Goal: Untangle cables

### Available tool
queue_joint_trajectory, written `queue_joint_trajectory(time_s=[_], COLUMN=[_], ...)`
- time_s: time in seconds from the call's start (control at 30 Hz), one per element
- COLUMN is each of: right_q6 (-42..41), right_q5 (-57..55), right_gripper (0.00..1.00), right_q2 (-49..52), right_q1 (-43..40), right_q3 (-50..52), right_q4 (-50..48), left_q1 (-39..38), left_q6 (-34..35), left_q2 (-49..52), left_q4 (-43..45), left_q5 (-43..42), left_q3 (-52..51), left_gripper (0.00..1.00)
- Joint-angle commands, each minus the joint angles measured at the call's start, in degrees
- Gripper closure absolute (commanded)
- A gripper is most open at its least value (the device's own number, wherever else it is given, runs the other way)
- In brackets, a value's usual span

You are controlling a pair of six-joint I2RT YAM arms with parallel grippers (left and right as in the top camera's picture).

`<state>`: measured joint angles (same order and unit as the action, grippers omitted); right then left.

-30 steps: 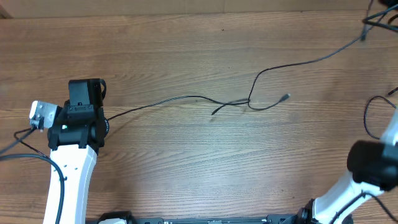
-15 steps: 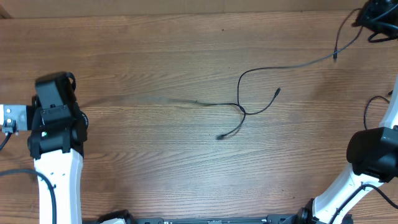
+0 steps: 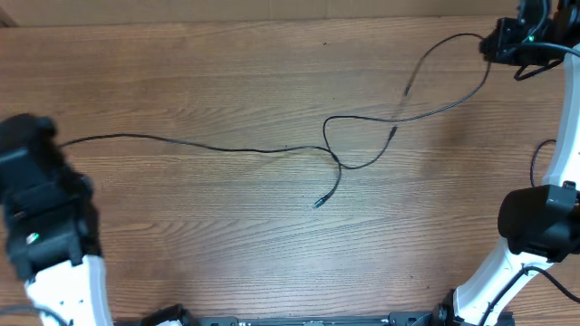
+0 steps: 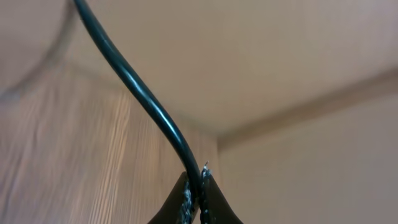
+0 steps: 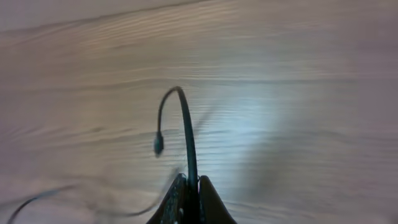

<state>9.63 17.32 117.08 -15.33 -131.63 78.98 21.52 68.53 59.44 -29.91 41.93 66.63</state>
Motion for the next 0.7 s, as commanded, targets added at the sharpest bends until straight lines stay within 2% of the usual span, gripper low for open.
queue_joint_trajectory(time_s=[0.0, 0.13, 0.2, 0.3, 0.4, 0.53, 0.67], right_q6=[-11.9, -11.8, -7.1, 1.9, 8.4, 8.9, 8.8], right_q5=[-10.6, -0.7, 7.7, 17.8, 19.1, 18.5, 17.4], right_gripper=[0.96, 0.96, 0.96, 0.96, 0.96, 0.96, 0.96], right_q2=[2.0, 3.1, 3.1, 3.1, 3.1, 3.1, 3.1], right_q1=[-0.5, 0.1, 1.3, 3.8, 7.0, 11.1, 14.9], right_q3=[-0.6, -0.2, 0.4, 1.0, 1.2, 1.2, 1.2], right_q4=[-0.2, 1.6, 3.6, 8.3, 12.9, 15.2, 15.1], left_q1=[5.0, 6.7, 6.1, 4.4, 2.0, -1.6, -4.6], left_q6=[-11.6, -17.1, -17.8, -17.8, -17.8, -17.7, -17.8], left_q2=[-1.7, 0.3, 2.8, 7.6, 12.9, 19.9, 24.9], left_q4=[0.3, 0.2, 0.2, 0.5, 0.9, 1.5, 1.3], left_q5=[-3.3, -22.6, -33.2, -43.3, -48.7, -52.9, -53.2], left_q3=[4.5, 4.7, 4.7, 4.7, 4.7, 4.7, 4.7], left_gripper=[0.96, 0.96, 0.96, 0.96, 0.96, 0.96, 0.96])
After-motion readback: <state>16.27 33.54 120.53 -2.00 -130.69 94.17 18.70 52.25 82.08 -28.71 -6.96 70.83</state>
